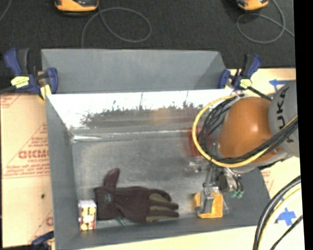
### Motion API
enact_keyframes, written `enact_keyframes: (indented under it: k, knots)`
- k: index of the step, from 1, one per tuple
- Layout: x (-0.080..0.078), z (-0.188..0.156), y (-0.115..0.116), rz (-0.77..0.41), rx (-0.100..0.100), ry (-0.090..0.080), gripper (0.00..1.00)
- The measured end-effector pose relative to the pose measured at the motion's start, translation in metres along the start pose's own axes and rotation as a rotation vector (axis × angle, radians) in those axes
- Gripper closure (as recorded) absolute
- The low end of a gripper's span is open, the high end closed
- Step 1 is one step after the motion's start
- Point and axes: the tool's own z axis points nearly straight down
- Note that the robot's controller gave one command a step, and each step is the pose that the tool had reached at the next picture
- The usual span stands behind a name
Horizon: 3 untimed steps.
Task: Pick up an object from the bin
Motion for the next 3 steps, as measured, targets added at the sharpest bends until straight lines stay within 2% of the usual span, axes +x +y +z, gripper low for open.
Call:
enact_keyframes:
  k: [1,2,3]
  knots:
    - [-0.002,-0.004,0.000,-0.001,0.001,-0.008,0.00]
    - [-0.004,0.014,-0.018,-0.128,0.001,-0.012,0.00]
    - [-0.008,0.049,-0.042,-0.237,0.002,-0.007,0.00]
